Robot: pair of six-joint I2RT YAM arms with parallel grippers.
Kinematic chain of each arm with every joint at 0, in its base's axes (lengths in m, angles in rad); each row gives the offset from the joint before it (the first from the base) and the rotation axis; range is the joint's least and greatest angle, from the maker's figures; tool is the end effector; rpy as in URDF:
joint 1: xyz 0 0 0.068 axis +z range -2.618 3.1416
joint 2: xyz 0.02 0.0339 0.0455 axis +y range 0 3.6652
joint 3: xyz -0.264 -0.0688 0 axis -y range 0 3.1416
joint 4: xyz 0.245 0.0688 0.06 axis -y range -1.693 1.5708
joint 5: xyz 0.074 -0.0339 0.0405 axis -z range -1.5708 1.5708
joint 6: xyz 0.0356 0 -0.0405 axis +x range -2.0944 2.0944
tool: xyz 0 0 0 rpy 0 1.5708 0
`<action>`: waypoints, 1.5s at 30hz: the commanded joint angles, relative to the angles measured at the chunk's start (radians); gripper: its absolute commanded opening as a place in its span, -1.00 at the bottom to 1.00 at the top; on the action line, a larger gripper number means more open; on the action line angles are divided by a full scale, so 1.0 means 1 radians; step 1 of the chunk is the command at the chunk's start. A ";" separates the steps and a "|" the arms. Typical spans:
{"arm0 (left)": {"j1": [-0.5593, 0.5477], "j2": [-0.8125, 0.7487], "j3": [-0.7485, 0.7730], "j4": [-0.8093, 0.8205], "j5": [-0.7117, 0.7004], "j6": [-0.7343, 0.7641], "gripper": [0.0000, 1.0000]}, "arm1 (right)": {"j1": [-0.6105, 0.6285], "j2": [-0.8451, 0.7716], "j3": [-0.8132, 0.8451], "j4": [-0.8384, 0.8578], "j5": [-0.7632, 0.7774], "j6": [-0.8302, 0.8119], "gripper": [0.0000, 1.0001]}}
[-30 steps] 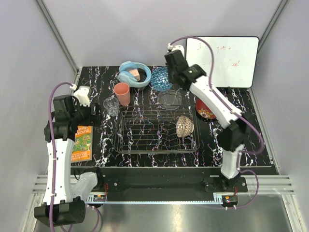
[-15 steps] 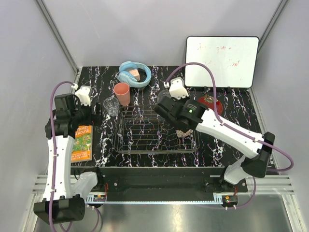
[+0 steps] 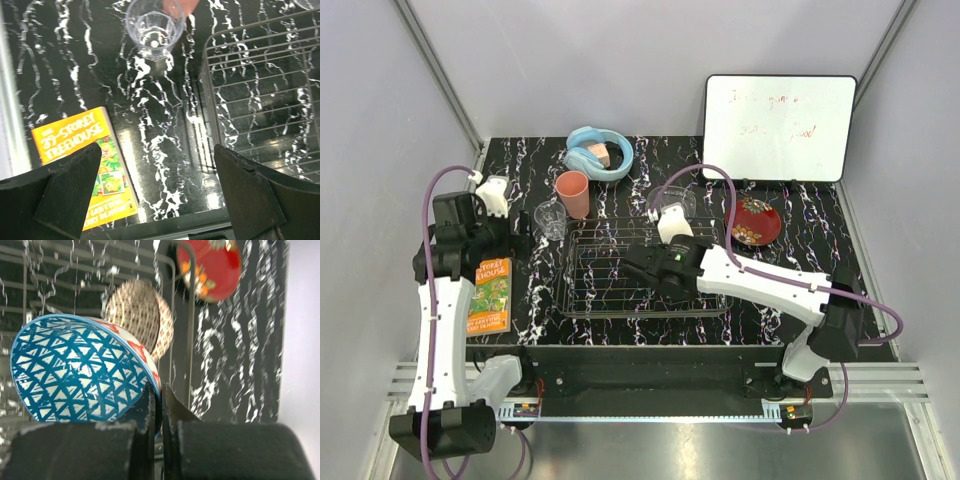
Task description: Load the mixed dishes into the dish rack
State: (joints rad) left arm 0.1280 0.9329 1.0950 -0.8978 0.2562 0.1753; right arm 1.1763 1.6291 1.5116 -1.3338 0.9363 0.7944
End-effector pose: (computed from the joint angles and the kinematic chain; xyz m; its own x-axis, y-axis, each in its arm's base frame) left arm 0.1750 0.0134 0.3516 -0.6445 0.0872 -0.7597 0.1780 0.9833 -0.0382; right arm 0.1406 0.2632 0.3135 -0.6315 -0.4165 -0.6540 -0.0854 0.8757 -0.4753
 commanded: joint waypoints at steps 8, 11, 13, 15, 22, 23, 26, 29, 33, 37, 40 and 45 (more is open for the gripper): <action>-0.224 0.202 0.167 0.097 0.075 0.047 0.98 | 0.000 -0.216 -0.086 -0.285 -0.217 0.111 -1.00; -0.333 0.283 0.219 0.120 0.060 0.094 0.98 | 0.000 -0.247 -0.105 -0.286 -0.258 0.129 -1.00; -0.421 0.360 0.244 0.126 0.029 0.121 0.98 | 0.000 -0.273 -0.110 -0.286 -0.286 0.143 -1.00; -0.493 0.412 0.264 0.149 -0.052 0.154 0.97 | 0.002 -0.302 -0.120 -0.286 -0.306 0.158 -1.00; -0.550 0.648 0.348 0.255 -0.117 0.222 0.93 | -0.027 -0.357 -0.134 -0.286 -0.344 0.155 -1.00; -0.553 0.665 0.355 0.263 -0.129 0.234 0.91 | -0.033 -0.359 -0.123 -0.286 -0.344 0.149 -1.00; -0.571 0.718 0.348 0.313 -0.168 0.253 0.87 | -0.067 -0.380 -0.099 -0.285 -0.341 0.112 -1.00; -0.576 0.750 0.344 0.364 -0.186 0.259 0.85 | -0.090 -0.396 -0.087 -0.285 -0.324 0.079 -1.00; -0.581 0.788 0.348 0.393 -0.184 0.268 0.76 | -0.110 -0.380 -0.100 -0.285 -0.307 0.052 -1.00; -0.581 0.819 0.352 0.402 -0.196 0.262 0.42 | -0.139 -0.391 -0.099 -0.285 -0.297 0.025 -1.00; -0.581 0.833 0.333 0.413 -0.198 0.257 0.17 | -0.170 -0.406 -0.097 -0.286 -0.295 -0.003 -1.00; -0.567 0.828 0.304 0.422 -0.180 0.227 0.03 | -0.176 -0.408 -0.088 -0.286 -0.301 -0.015 -1.00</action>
State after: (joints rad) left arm -0.4530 1.7630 1.4063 -0.5491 0.0875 0.4179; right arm 1.0077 1.2495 1.3762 -1.3666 0.5938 0.8001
